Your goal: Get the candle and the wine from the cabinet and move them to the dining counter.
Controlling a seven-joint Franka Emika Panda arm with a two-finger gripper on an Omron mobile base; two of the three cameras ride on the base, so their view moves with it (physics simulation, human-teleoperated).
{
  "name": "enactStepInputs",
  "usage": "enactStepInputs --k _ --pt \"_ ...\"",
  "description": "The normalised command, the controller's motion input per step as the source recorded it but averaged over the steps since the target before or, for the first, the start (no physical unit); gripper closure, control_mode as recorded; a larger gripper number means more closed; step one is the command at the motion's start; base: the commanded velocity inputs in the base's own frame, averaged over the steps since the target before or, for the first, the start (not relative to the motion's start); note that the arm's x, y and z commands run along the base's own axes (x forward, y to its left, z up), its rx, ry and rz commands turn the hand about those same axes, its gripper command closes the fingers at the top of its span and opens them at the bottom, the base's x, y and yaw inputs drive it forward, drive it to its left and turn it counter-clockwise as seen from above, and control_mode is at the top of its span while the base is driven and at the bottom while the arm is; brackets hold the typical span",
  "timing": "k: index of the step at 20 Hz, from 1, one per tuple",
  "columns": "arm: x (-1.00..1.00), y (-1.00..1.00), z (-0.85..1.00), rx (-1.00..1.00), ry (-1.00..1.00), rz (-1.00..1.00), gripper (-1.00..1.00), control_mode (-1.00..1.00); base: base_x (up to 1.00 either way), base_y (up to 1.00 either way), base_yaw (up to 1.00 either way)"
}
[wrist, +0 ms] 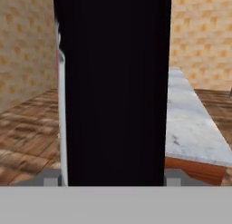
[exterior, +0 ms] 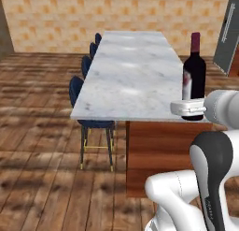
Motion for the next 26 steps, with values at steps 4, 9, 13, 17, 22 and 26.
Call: enactStepInputs --k 4,9,13,17,22,26 --pt "0.0 0.0 0.0 0.0 0.0 0.0 1.0 1.0 0.58 0.62 -0.2" --pt "0.0 0.0 0.0 0.0 0.0 0.0 1.0 1.0 0.52 0.68 -0.09" --pt "0.0 0.0 0.0 0.0 0.0 0.0 1.0 1.0 0.61 0.6 -0.15" --pt "0.0 0.0 0.0 0.0 0.0 0.0 1.0 1.0 0.7 0.46 -0.16" --pt "0.0 0.0 0.0 0.0 0.0 0.0 1.0 1.0 0.68 0.31 -0.09" --pt "0.0 0.0 0.0 0.0 0.0 0.0 1.0 1.0 0.6 0.1 -0.01"
